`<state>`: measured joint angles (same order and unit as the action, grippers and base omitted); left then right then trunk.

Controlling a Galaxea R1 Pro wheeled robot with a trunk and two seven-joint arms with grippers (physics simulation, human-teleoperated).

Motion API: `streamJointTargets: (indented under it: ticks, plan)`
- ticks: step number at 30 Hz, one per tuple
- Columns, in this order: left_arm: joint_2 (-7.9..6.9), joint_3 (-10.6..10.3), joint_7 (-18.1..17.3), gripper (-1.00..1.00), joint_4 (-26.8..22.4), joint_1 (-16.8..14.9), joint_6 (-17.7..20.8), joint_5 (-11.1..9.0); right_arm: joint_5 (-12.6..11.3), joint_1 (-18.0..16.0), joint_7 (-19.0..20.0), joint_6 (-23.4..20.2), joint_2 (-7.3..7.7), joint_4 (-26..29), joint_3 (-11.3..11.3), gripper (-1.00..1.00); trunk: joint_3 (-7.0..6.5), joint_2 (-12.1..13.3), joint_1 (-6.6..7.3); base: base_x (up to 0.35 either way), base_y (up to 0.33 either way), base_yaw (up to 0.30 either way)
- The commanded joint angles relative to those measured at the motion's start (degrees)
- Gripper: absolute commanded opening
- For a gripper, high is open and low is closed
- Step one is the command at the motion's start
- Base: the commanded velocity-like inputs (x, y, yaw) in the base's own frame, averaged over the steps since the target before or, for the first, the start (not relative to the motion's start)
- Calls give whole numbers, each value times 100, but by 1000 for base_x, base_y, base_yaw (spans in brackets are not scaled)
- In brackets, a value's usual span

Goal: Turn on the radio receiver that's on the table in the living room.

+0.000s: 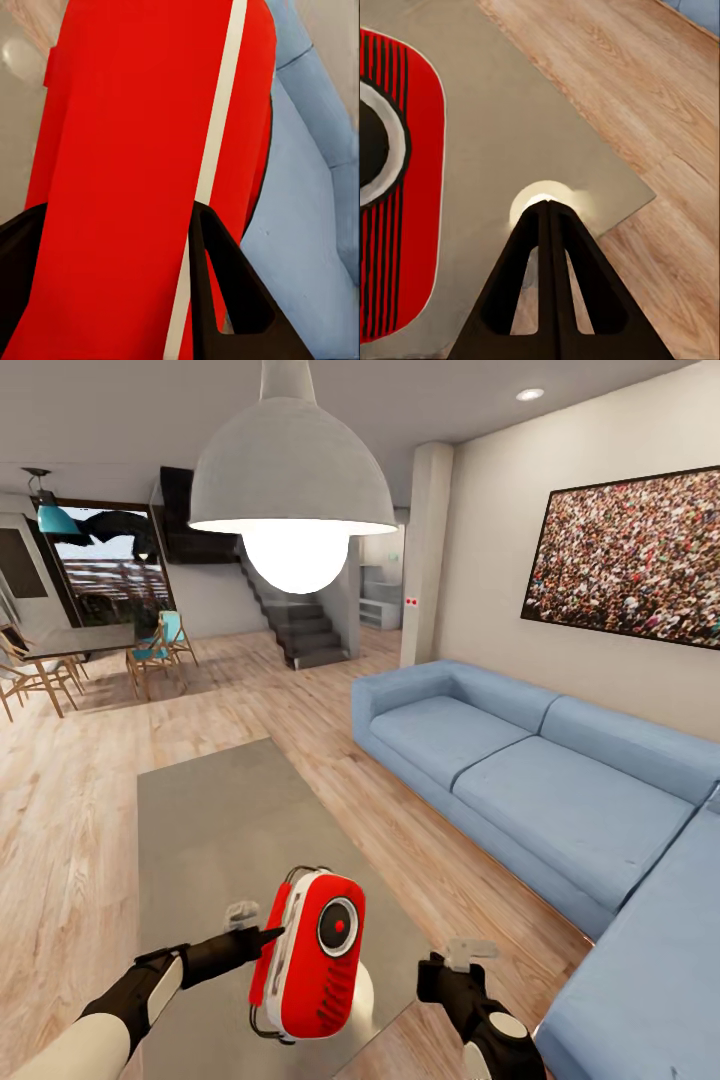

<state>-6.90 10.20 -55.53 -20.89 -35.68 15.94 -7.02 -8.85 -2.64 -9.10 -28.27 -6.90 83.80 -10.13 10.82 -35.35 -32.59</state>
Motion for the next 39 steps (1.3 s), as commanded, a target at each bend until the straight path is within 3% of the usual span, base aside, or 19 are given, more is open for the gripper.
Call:
streamJointTargets:
  ticks: [1, 4, 11, 15, 19, 24, 27, 29, 32, 35, 39]
  plan:
    - [-9, 9, -104, -100, 0, -1, -3, 0, 4, 0, 194, -11, 2, -2, 87, -100, 0, 0, 0, 0, 0, 0]
    - [-20, 9, -280, -100, 0, -1, -15, -8, 8, 0, 501, -29, 4, 4, 330, -100, 0, 0, 0, 0, 0, 0]
    - [-63, 9, -352, -100, 5, -1, -20, -12, 6, 0, 593, -21, 6, 4, 371, -100, 0, 0, 0, 0, 0, 0]
    - [-71, 9, -353, -100, 3, -1, -12, -6, 14, 0, 1074, -28, 16, -3, 417, -100, 0, 0, 0, 0, 0, 0]
    - [-83, 14, -352, -100, -1, -2, -6, 2, 21, 0, 1206, -30, 20, -4, 528, -100, 0, 0, 0, 0, 0, 0]
    - [3, 11, -275, -100, 3, -1, -3, 7, 26, 0, 1225, -31, 22, -4, 546, -100, 0, 0, 0, 0, 0, 0]
    - [227, 4, -110, -100, -1, -9, 4, 5, 43, 0, 1226, -36, 21, 2, 547, -100, 0, 0, 0, 0, 0, 0]
    - [699, -10, 243, -100, -66, -38, 6, -2, 56, 0, 1219, -38, 21, 4, 548, -100, 0, 0, 0, 0, 0, 0]
    - [1056, -170, 388, -100, -86, -56, 6, 5, 58, 0, 1212, -39, 20, 4, 546, -100, 0, 0, 0, 0, 0, 0]
    - [1157, -383, 642, -100, -90, -61, 6, 0, 58, 0, 1209, -39, 22, -1, 542, -100, 0, 0, 0, 0, 0, 0]
    - [1156, -441, 902, -100, -90, -62, -9, -1, 59, 0, 1219, -39, 20, -4, 539, -100, 0, 0, 0, 0, 0, 0]
